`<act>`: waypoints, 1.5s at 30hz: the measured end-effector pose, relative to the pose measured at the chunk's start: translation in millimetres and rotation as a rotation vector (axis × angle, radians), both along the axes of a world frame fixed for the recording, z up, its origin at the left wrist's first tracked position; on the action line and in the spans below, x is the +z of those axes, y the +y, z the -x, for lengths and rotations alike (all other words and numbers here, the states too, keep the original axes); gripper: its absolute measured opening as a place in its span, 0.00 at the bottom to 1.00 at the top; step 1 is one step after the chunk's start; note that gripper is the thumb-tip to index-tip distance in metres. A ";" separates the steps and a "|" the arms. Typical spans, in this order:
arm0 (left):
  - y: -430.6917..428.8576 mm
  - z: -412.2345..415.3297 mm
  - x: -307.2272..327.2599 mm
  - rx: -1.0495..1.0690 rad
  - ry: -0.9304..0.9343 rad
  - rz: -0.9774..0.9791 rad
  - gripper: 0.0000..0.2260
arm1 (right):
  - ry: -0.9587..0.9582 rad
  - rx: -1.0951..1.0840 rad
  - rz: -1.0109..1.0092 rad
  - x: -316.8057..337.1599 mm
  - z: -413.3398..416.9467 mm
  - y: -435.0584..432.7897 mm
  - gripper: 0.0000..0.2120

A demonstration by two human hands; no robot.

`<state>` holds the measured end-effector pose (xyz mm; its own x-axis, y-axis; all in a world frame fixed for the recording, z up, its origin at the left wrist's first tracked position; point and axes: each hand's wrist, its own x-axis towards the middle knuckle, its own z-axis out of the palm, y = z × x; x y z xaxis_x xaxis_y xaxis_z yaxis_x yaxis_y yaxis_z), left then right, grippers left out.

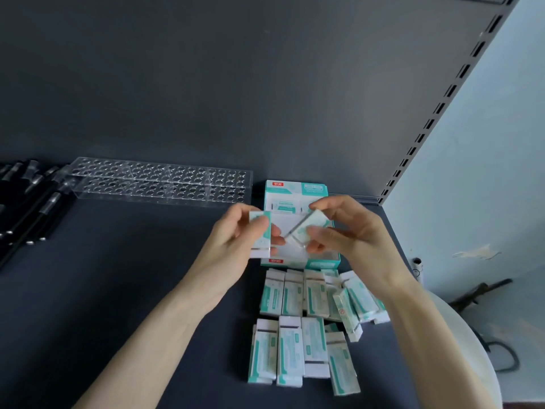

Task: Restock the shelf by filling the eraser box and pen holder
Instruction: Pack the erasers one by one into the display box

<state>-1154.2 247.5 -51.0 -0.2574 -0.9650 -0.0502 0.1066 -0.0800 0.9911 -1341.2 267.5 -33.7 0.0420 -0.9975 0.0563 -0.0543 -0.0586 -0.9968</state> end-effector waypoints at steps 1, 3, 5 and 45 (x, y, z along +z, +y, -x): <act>-6.1 2.3 3.2 0.000 -0.006 -0.008 0.03 | -0.034 -0.007 0.002 0.5 1.5 -5.3 0.09; -15.2 7.3 6.8 -0.029 -0.060 -0.043 0.03 | -0.096 -0.001 -0.008 -1.8 3.6 -13.3 0.08; -25.6 10.4 7.1 -0.083 -0.084 -0.092 0.08 | -0.134 0.023 -0.024 -5.8 4.3 -21.8 0.07; -53.7 17.0 -35.2 0.203 -0.170 -0.094 0.09 | 0.929 0.026 0.258 -60.6 5.7 -88.6 0.04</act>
<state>-1171.1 193.8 -86.2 -0.0397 -0.9850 -0.1679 -0.0377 -0.1664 0.9853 -1346.9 178.9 -94.3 0.2023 -0.9571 0.2073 -0.8108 -0.2824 -0.5127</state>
